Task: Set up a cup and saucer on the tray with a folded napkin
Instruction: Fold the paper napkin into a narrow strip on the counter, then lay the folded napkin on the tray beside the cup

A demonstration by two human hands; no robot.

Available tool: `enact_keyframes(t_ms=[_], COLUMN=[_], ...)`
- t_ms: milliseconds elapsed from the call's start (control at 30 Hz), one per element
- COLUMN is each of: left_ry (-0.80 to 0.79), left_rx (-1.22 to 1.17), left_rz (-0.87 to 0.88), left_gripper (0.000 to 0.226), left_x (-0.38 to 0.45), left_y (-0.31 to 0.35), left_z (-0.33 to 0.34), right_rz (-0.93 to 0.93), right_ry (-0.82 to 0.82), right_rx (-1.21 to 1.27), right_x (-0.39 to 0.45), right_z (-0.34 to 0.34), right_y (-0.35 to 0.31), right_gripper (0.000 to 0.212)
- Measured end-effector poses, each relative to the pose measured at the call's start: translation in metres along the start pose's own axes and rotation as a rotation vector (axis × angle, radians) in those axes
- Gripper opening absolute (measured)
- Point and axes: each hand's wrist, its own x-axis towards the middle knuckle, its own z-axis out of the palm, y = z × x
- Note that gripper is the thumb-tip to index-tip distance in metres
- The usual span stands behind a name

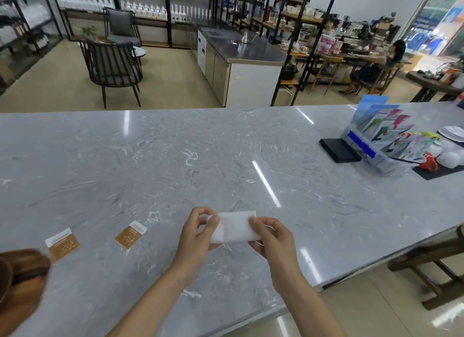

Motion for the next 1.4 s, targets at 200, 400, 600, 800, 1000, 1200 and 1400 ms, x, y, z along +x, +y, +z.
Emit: enact_keyframes(t_ms=[200,400,600,800,1000,1200,1400], left_ry=[0.001,0.077,0.127,0.169,0.299,0.387,0.393], left_rx=[0.018,0.103,0.023,-0.092,-0.067,0.138,0.357], left_rz=[0.023,0.097,0.042,-0.027,0.014,0.091,0.124], left_gripper=[0.014,0.020,0.024,0.033,0.038,0.025,0.012], left_x=[-0.048,-0.101,-0.156,-0.196,-0.221,-0.227,-0.219], left_y=[0.009,0.009,0.015,0.024,0.040,0.049,0.052], left_z=[-0.029,-0.072,-0.120,-0.172,-0.236,-0.323,-0.428], right_rz=[-0.075,-0.096,-0.078,-0.072,-0.033,-0.033,-0.131], right_ry=[-0.086,-0.159,-0.140,-0.163,-0.276,-0.356,-0.355], right_rx=[-0.029,-0.071,-0.035,-0.052,-0.102,-0.173,-0.284], right_x=[-0.049,-0.105,-0.158,-0.188,-0.210,-0.228,-0.251], right_z=[0.005,0.027,0.059,0.097,0.158,0.235,0.326], right_y=[0.009,0.034,0.058,0.075,0.095,0.122,0.161], right_gripper=[0.018,0.020,0.010,0.011,0.017,0.025,0.009])
